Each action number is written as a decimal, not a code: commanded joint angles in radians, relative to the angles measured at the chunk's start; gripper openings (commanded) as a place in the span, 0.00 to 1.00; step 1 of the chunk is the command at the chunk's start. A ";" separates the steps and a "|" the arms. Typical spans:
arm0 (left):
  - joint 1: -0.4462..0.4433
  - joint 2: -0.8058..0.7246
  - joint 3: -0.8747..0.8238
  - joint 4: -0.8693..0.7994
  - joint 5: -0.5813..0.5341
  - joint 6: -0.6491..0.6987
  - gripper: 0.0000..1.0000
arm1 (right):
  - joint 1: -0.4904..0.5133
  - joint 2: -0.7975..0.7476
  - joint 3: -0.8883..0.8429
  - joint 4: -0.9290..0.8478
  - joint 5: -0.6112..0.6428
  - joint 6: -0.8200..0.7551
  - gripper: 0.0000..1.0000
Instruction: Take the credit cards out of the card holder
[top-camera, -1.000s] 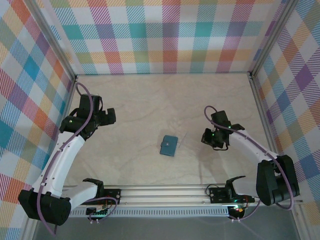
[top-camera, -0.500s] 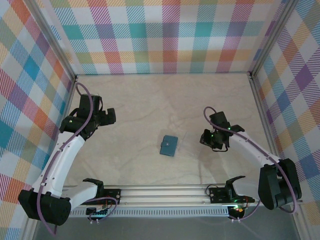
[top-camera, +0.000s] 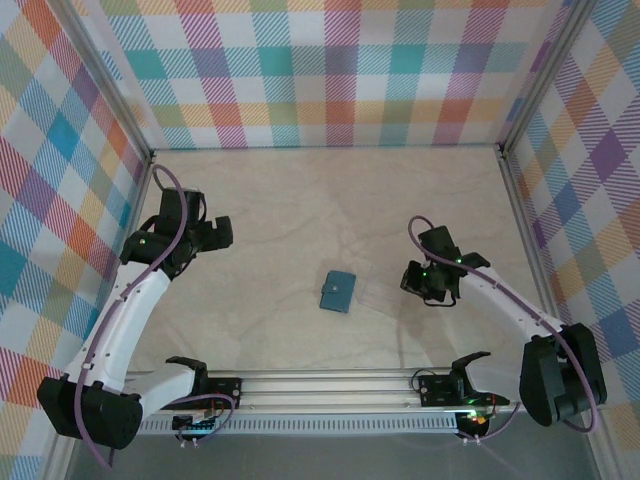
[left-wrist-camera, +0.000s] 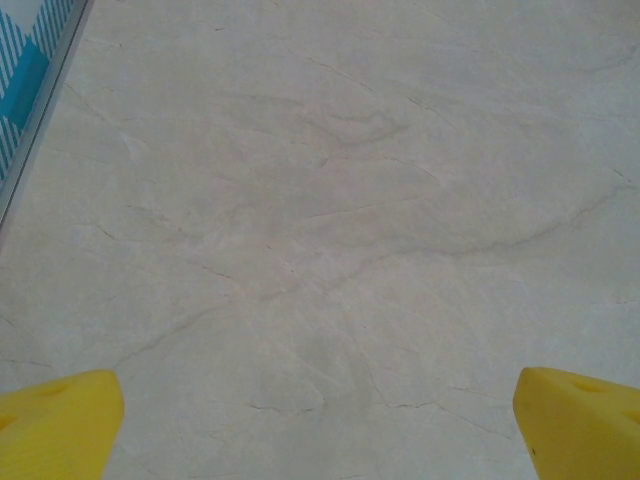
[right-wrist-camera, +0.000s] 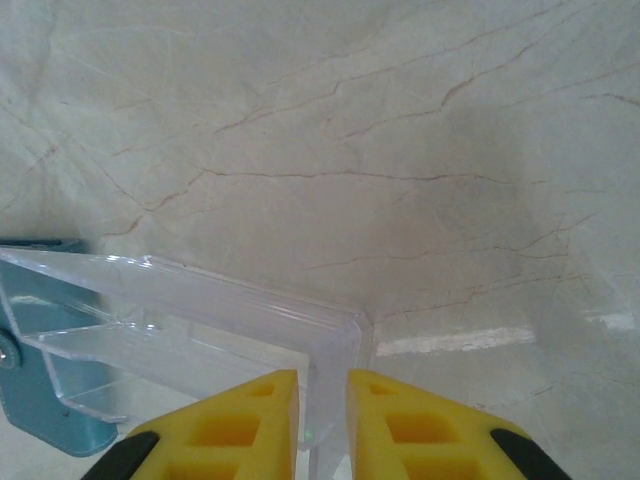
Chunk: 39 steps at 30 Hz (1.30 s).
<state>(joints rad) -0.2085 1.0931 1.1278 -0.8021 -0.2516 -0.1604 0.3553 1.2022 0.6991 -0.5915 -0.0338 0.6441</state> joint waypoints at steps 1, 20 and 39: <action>-0.011 0.006 -0.013 0.020 0.011 0.005 1.00 | 0.012 0.020 -0.015 0.014 -0.007 0.019 0.20; -0.011 0.015 -0.013 0.024 0.019 0.007 1.00 | 0.042 0.085 0.078 0.015 0.030 0.000 0.07; -0.011 0.023 -0.014 0.016 0.011 0.008 1.00 | 0.068 0.479 0.607 -0.095 0.110 -0.219 0.05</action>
<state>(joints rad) -0.2085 1.1084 1.1217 -0.8013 -0.2447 -0.1604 0.4038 1.6314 1.2240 -0.6525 0.0719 0.4839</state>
